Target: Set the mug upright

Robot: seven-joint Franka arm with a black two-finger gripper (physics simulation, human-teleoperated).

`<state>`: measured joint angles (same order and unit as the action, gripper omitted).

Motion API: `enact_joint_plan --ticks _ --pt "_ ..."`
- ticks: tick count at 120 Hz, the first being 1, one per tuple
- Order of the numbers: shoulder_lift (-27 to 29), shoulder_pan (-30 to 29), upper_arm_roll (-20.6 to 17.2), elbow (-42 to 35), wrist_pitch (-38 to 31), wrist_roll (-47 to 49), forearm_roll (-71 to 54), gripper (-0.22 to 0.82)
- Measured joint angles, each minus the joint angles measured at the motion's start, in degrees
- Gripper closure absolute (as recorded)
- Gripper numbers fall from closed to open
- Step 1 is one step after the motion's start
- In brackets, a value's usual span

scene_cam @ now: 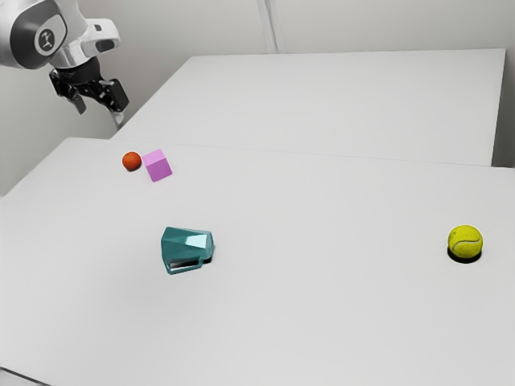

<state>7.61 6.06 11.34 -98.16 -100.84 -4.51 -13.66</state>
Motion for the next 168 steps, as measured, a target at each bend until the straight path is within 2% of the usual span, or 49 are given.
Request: enact_joint_plan --ticks 40,68,84,106,130,168 --pt "0.1 -1.1 0.0 -1.3 -1.6 0.3 1.5 0.0" --pt "-0.8 -10.8 0.0 -9.1 -1.5 0.6 19.8 0.0" --pt "-4.8 -15.6 0.0 -12.5 -0.3 0.5 29.0 0.0" --pt "-12.4 -20.3 0.0 -13.4 3.9 0.3 36.0 0.0" --pt "-19.0 -19.0 0.0 -13.4 6.2 -0.8 41.0 0.0" --pt "-25.2 -19.0 -0.4 -10.7 5.8 -2.8 48.2 0.0"
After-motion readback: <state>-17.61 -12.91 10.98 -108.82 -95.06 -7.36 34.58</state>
